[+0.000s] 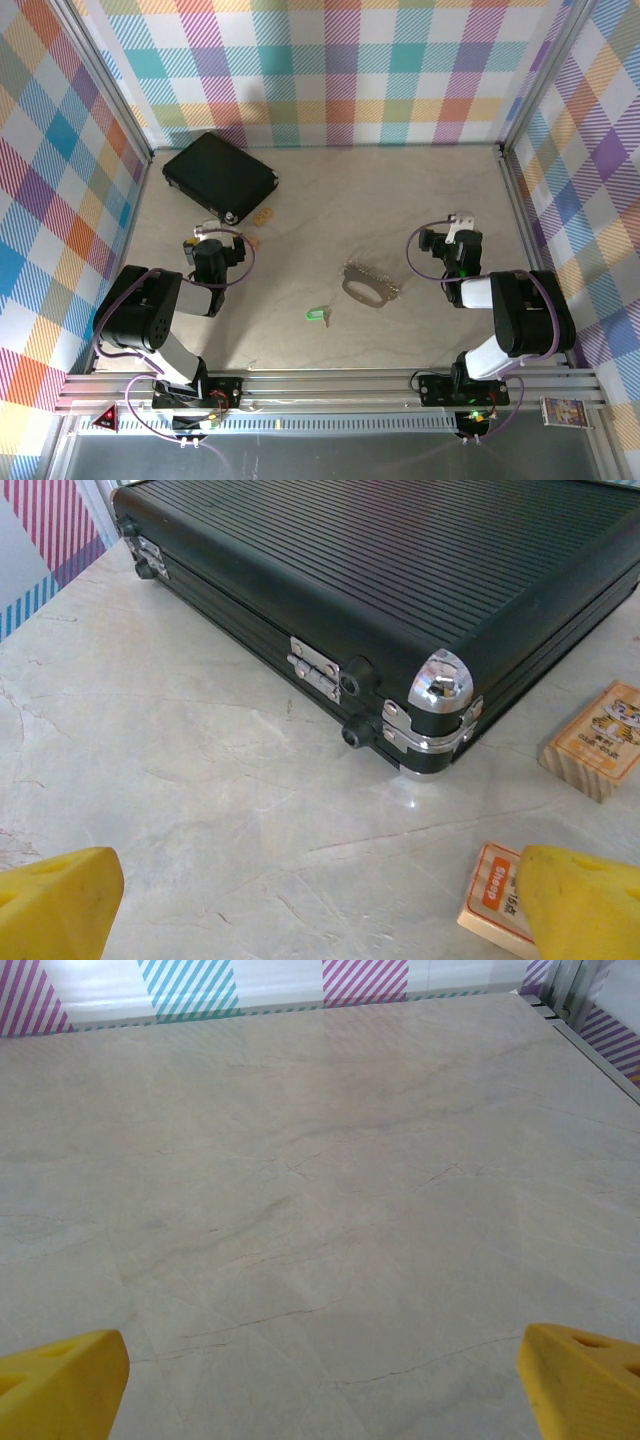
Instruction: Put the keys on the keyring
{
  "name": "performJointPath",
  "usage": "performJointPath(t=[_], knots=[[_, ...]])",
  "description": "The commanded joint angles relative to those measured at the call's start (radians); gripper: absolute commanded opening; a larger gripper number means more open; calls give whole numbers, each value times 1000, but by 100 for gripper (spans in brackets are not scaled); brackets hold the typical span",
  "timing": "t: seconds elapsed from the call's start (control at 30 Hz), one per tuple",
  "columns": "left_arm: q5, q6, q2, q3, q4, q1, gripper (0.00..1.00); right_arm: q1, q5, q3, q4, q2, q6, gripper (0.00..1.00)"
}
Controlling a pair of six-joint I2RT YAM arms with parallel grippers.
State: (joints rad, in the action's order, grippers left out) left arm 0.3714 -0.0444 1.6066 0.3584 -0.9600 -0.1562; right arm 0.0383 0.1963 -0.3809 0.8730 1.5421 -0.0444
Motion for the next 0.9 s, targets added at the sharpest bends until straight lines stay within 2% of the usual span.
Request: performJointPath(t=[0.0, 0.1, 0.3, 0.5, 0.7, 0.8, 0.87], knots=[[-24, 16, -20, 12, 3, 15, 100, -5, -15, -3, 11, -6, -8, 99], [-83, -8, -22, 2, -13, 15, 100, -3, -15, -3, 12, -7, -8, 99], [-87, -9, -42, -17, -31, 15, 100, -3, -14, -13, -28, -28, -9, 99], [-94, -11, -140, 13, 118, 15, 100, -3, -58, 2, -13, -55, 12, 99], [-93, 19, -279, 76, 372, 14, 100, 2, -32, -75, -292, -213, 6, 99], [-107, 57, -353, 110, 514, 9, 100, 3, 6, -118, -465, -305, -73, 99], [-135, 115, -405, 129, 597, 8, 100, 7, 49, -182, -649, -363, -154, 99]])
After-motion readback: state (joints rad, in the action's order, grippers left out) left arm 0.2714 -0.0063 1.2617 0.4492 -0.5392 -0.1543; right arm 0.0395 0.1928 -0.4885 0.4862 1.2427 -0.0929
